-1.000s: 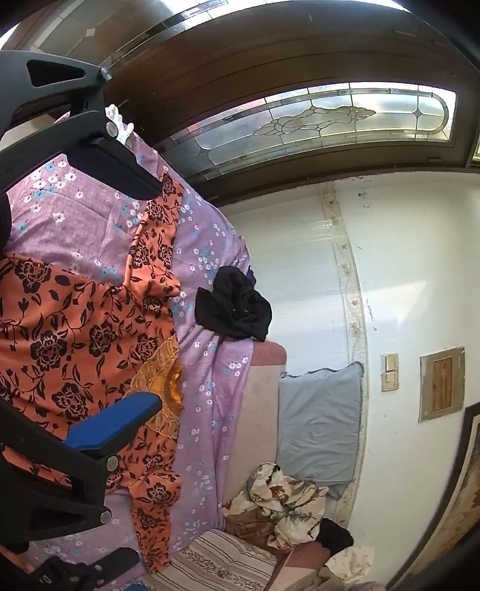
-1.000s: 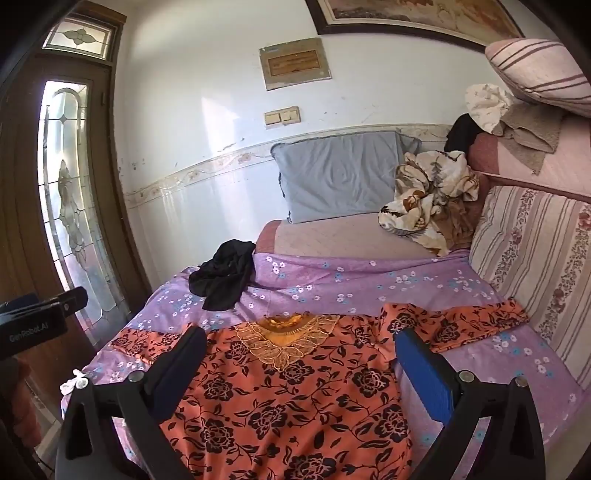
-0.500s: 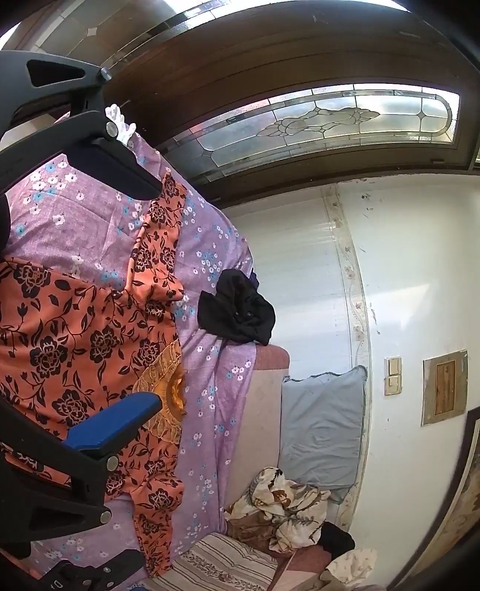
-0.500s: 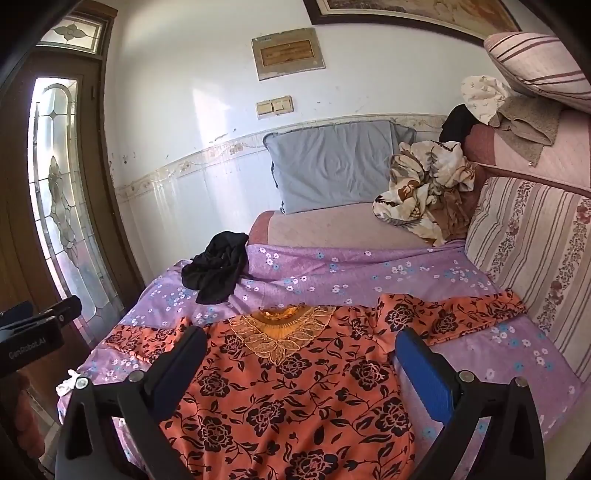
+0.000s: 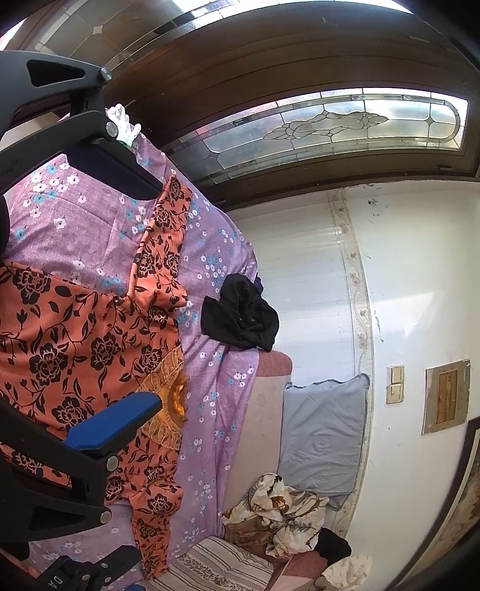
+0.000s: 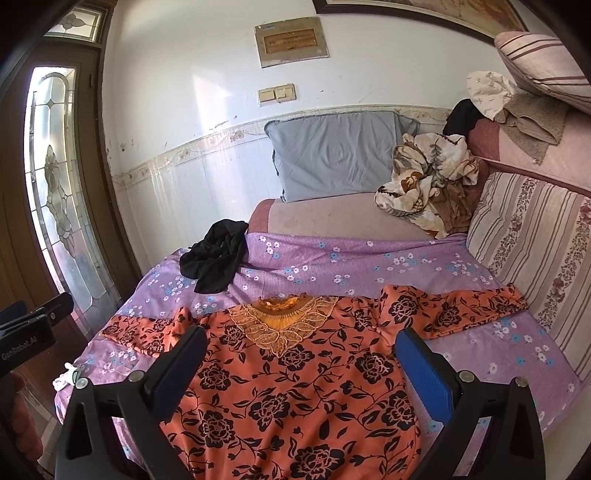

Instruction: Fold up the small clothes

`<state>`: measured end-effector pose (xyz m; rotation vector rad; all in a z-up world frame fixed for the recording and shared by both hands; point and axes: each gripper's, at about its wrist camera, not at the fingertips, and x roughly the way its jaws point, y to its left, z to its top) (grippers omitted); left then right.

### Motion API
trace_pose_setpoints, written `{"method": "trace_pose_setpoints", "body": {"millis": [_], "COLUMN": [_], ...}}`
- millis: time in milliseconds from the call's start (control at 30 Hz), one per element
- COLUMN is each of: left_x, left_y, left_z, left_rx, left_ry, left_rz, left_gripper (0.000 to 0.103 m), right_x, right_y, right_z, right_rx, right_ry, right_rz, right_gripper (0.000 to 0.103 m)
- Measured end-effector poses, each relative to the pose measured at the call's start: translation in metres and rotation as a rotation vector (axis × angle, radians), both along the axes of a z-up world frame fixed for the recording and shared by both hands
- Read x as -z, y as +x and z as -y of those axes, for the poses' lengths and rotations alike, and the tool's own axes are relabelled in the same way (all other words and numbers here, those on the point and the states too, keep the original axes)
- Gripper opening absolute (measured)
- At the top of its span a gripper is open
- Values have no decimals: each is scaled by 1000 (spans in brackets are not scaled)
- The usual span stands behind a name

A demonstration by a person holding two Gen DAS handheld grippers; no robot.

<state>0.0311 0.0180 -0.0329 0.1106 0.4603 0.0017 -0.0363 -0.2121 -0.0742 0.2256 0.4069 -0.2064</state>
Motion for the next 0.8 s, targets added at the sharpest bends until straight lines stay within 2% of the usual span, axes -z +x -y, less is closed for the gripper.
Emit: {"method": "trace_pose_setpoints", "body": {"millis": [800], "left_x": [13], "left_y": [13], "left_z": [-1], "left_rx": [4], "left_ry": [0], "left_rz": [-26], "left_gripper": [103], "right_x": [10], "right_y": [17], "right_z": [-4], "right_rx": [-14], "right_ry": [14], "right_rz": [-39], "right_gripper": [103]}}
